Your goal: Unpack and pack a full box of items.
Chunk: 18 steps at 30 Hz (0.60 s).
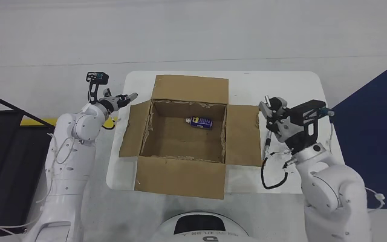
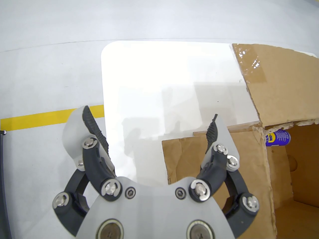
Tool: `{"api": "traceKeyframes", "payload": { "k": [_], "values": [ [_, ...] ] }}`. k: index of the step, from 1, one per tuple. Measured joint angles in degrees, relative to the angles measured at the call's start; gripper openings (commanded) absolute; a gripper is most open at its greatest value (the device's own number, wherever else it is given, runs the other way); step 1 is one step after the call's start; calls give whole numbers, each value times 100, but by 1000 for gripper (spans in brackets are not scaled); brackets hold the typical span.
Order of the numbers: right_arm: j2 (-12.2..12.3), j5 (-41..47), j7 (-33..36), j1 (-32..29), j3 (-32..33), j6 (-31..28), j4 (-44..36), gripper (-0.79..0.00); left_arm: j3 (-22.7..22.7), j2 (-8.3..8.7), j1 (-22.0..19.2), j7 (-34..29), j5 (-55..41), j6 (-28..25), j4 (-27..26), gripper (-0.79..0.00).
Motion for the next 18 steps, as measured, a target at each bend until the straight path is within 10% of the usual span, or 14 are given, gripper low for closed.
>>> {"api": "traceKeyframes", "payload": {
  "k": [18],
  "values": [
    [17,-17,30,-163,499,787,462,-785,0,0,0,0,0,0,0,0]
  ]
}}
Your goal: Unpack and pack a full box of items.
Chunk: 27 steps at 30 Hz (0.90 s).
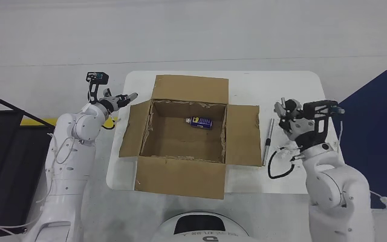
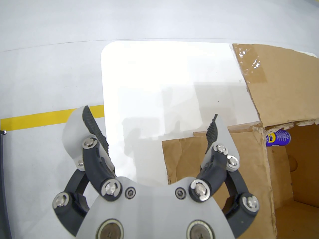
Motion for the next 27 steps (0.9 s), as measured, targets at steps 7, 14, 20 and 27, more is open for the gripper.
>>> {"api": "traceKeyframes", "payload": {
  "k": [7,14,20,27],
  "values": [
    [18,583,71,-739,1122,97,746,-785,0,0,0,0,0,0,0,0],
    [106,932,1029,-638,1665,-3,1595,-785,0,0,0,0,0,0,0,0],
    [219,1024,1780,-155,1699,-314,2277,-785,0,0,0,0,0,0,0,0],
    [332,977,2265,359,1661,-429,2883,-785,0,0,0,0,0,0,0,0]
  ]
}}
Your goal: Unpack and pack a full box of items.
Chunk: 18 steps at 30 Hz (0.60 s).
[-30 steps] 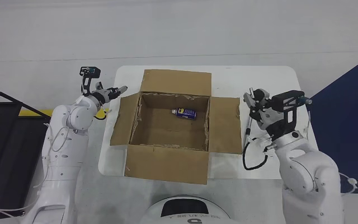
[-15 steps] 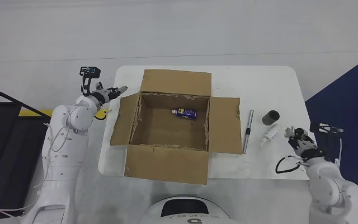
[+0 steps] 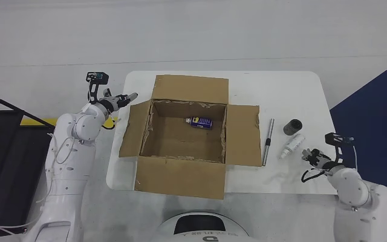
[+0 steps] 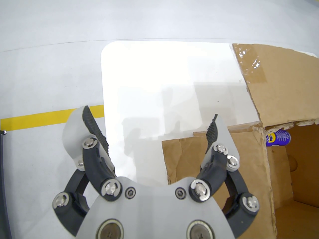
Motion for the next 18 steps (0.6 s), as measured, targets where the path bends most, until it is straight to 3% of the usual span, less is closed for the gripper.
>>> {"api": "traceKeyframes", "payload": {
  "k": [4,8,14,18],
  "values": [
    [55,15,153,164,21,-66,220,-773,0,0,0,0,0,0,0,0],
    [112,-49,351,349,-27,-139,429,-637,0,0,0,0,0,0,0,0],
    [165,-60,370,395,-105,-215,527,-511,0,0,0,0,0,0,0,0],
    [189,-24,376,365,-182,-240,591,-468,0,0,0,0,0,0,0,0]
  ]
}}
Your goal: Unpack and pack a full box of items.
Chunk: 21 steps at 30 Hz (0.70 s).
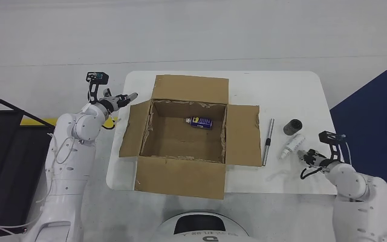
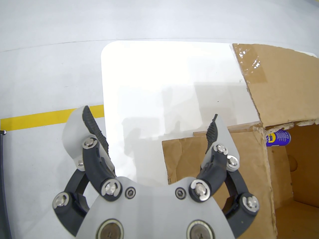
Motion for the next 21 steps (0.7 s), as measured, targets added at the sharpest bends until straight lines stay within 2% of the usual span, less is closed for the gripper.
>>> {"api": "traceKeyframes", "payload": {
  "k": [5,6,7,9,13,18,21],
  "values": [
    [9,172,-176,-122,-8,47,-108,-406,0,0,0,0,0,0,0,0],
    [8,232,-246,-202,11,56,-192,-360,0,0,0,0,0,0,0,0],
    [5,283,-309,-266,22,61,-266,-289,0,0,0,0,0,0,0,0],
    [-8,441,-506,-434,63,94,-458,0,0,0,0,0,0,0,0,0],
    [-49,823,-976,-828,126,83,-946,0,0,0,0,0,0,0,0,0],
    [-95,1564,-1475,-1321,143,-288,-1696,0,0,0,0,0,0,0,0,0],
    [-101,1785,-1515,-1490,75,-541,-2075,0,0,0,0,0,0,0,0,0]
  ]
}}
